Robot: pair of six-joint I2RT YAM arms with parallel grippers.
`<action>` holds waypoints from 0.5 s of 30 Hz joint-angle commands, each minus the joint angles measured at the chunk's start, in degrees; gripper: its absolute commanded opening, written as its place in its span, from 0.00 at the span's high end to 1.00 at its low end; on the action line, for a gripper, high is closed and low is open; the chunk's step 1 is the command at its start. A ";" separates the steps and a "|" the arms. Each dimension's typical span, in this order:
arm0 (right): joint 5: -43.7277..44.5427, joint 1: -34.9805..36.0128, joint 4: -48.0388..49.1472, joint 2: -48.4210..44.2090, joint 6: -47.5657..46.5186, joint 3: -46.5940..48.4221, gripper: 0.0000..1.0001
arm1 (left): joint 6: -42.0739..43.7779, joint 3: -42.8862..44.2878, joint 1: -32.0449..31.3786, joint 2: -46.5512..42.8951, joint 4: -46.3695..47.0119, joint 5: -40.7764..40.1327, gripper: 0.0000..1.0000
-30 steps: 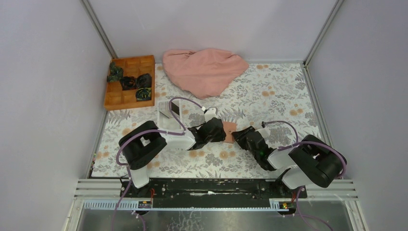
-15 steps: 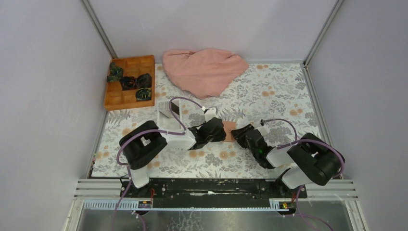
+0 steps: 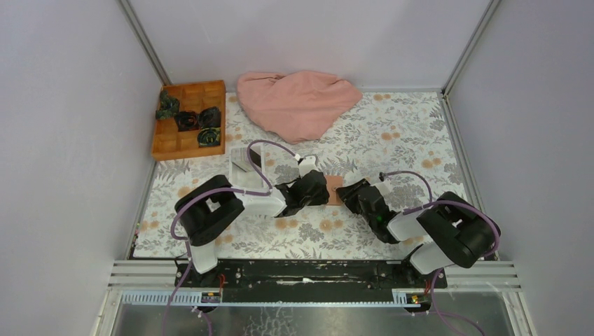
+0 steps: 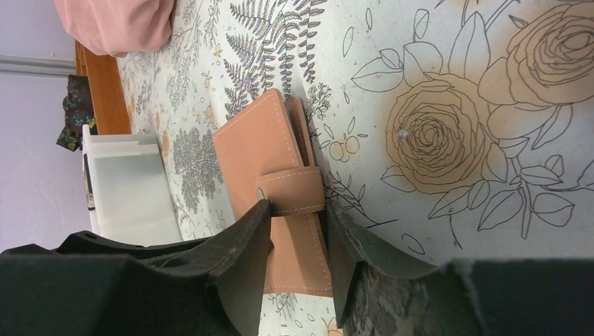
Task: Put the credit cards into the card holder
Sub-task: Close the card holder at the center of the board.
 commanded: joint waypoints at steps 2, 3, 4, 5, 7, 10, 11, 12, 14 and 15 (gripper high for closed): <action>-6.70 0.49 -8.92 0.52 -2.21 0.95 0.57 | 1.74 -3.41 -1.28 8.52 -15.16 5.57 0.58; -6.92 0.38 -8.70 0.77 -2.19 1.03 0.57 | 1.76 -3.34 -1.27 8.55 -15.19 5.55 0.58; -7.12 0.35 -8.47 1.11 -2.15 1.08 0.57 | 1.76 -3.37 -1.27 8.50 -15.21 5.52 0.58; -7.37 0.35 -8.25 1.43 -2.11 1.14 0.57 | 1.76 -3.33 -1.27 8.66 -15.19 5.51 0.58; -7.88 0.30 -7.89 2.01 -1.99 1.22 0.57 | 1.84 -3.32 -1.31 8.72 -15.31 5.55 0.58; -7.94 0.27 -7.04 2.59 -1.73 0.91 0.57 | 1.85 -3.40 -1.26 8.73 -15.25 5.41 0.58; -7.98 0.26 -6.82 2.69 -1.77 0.87 0.56 | 1.85 -3.41 -1.27 8.84 -15.25 5.53 0.58; -8.11 0.26 -6.79 2.78 -1.76 0.94 0.56 | 1.85 -3.40 -1.27 8.89 -15.21 5.49 0.58; -8.24 0.17 -6.79 2.78 -1.89 1.09 0.56 | 1.85 -3.47 -1.27 9.05 -15.14 5.55 0.59; -8.24 0.09 -6.87 2.79 -1.89 1.21 0.56 | 1.85 -3.50 -1.27 9.09 -15.15 5.54 0.59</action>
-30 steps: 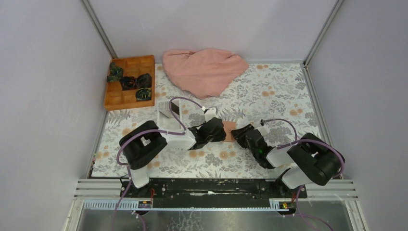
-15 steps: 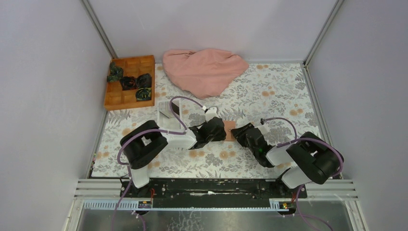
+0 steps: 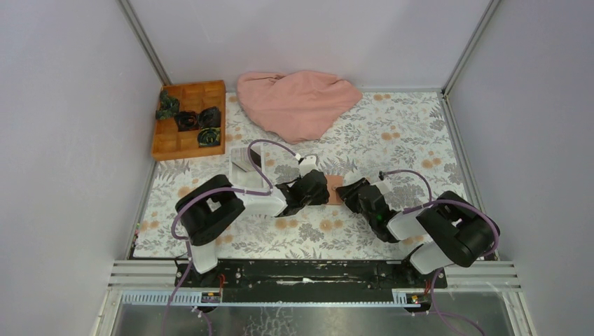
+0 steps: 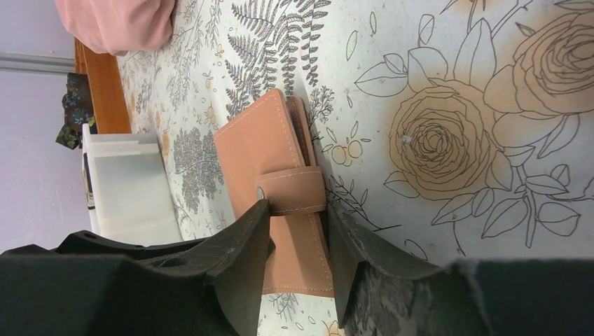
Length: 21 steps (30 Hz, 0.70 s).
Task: Put the credit cards into the card holder
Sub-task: Close the card holder at the center of the board.
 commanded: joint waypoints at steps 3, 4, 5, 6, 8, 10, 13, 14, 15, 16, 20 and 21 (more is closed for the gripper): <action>-7.41 0.46 -6.29 2.53 -1.28 0.52 0.56 | 1.48 -4.16 -1.36 8.72 -14.77 5.57 0.59; -7.57 0.46 -6.18 2.60 -1.30 0.51 0.56 | 1.48 -4.17 -1.28 8.71 -14.72 5.56 0.59; -7.67 0.46 -6.00 2.72 -1.29 0.39 0.56 | 1.54 -4.10 -1.32 8.76 -14.75 5.54 0.59; -7.78 0.46 -5.66 2.85 -1.28 0.23 0.55 | 1.61 -4.05 -1.26 8.80 -14.79 5.59 0.59; -7.90 0.46 -5.32 3.09 -1.12 0.08 0.55 | 1.61 -3.92 -1.27 8.86 -14.78 5.59 0.59; -8.06 0.37 -5.18 3.14 -1.26 0.00 0.55 | 1.65 -3.91 -1.32 8.99 -14.79 5.60 0.59; -8.44 0.32 -5.11 3.08 -1.38 -0.07 0.55 | 1.65 -3.91 -1.27 8.99 -14.85 5.59 0.59; -8.64 0.34 -5.08 3.10 -1.41 0.00 0.54 | 1.61 -3.91 -1.27 8.93 -14.86 5.49 0.59; -8.74 0.32 -5.09 3.14 -1.44 -0.04 0.54 | 1.62 -3.91 -1.27 9.01 -14.90 5.49 0.59; -8.84 0.36 -5.09 3.14 -1.53 -0.09 0.54 | 1.57 -3.91 -1.27 8.96 -14.87 5.53 0.59; -9.12 0.37 -4.78 3.29 -1.72 -0.17 0.53 | 1.64 -3.75 -1.31 9.07 -14.86 5.60 0.59; -9.19 0.37 -4.74 3.24 -1.79 -0.21 0.53 | 1.65 -3.74 -1.27 9.10 -14.86 5.65 0.59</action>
